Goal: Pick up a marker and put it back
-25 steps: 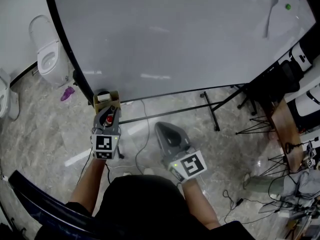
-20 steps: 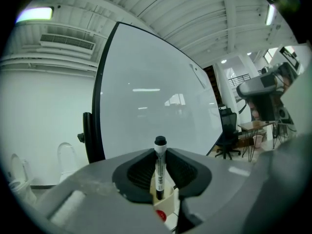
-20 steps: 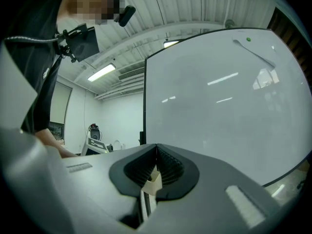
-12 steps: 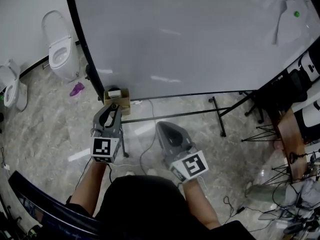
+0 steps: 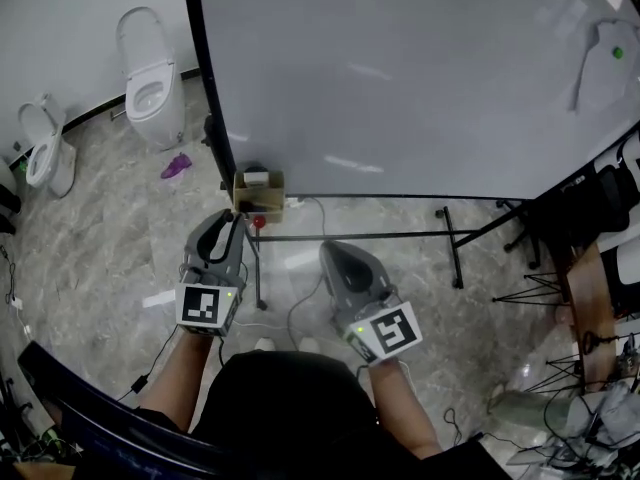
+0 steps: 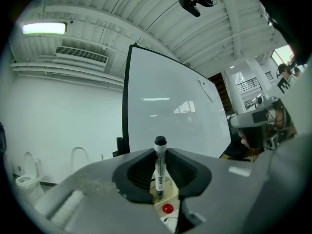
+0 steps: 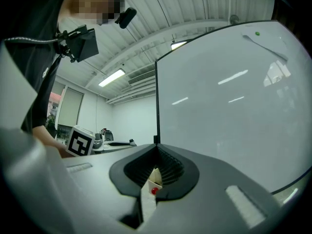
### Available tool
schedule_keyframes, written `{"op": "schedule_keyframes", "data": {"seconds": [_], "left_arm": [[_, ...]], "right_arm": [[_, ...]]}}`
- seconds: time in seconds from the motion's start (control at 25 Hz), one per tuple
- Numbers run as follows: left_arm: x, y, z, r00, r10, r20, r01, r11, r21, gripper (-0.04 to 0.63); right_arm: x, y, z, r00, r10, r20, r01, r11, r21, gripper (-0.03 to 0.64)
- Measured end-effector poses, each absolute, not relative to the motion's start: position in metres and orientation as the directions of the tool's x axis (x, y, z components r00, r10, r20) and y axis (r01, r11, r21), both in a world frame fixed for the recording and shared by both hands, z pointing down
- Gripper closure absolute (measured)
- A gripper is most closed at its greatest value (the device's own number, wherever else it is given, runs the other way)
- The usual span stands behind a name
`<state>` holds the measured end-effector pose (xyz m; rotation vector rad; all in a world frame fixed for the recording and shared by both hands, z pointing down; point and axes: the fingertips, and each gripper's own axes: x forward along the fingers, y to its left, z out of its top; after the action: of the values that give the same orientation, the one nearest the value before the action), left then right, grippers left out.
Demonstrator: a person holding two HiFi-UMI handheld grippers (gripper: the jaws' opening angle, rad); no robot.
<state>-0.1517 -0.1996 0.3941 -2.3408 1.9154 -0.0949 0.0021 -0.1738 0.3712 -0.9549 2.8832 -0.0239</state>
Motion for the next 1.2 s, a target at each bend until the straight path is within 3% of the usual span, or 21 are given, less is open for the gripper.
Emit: {"op": "schedule_keyframes", "data": {"seconds": [1.2], "left_arm": [[-0.19,-0.133,0.371,0.125,-0.99,-0.068,-0.989,-0.119,-0.089,0.523]], "right_arm": [[-0.026,-0.16,0.355,-0.805,-0.582,-0.114,-0.583,0.812,-0.026,0.607]]}}
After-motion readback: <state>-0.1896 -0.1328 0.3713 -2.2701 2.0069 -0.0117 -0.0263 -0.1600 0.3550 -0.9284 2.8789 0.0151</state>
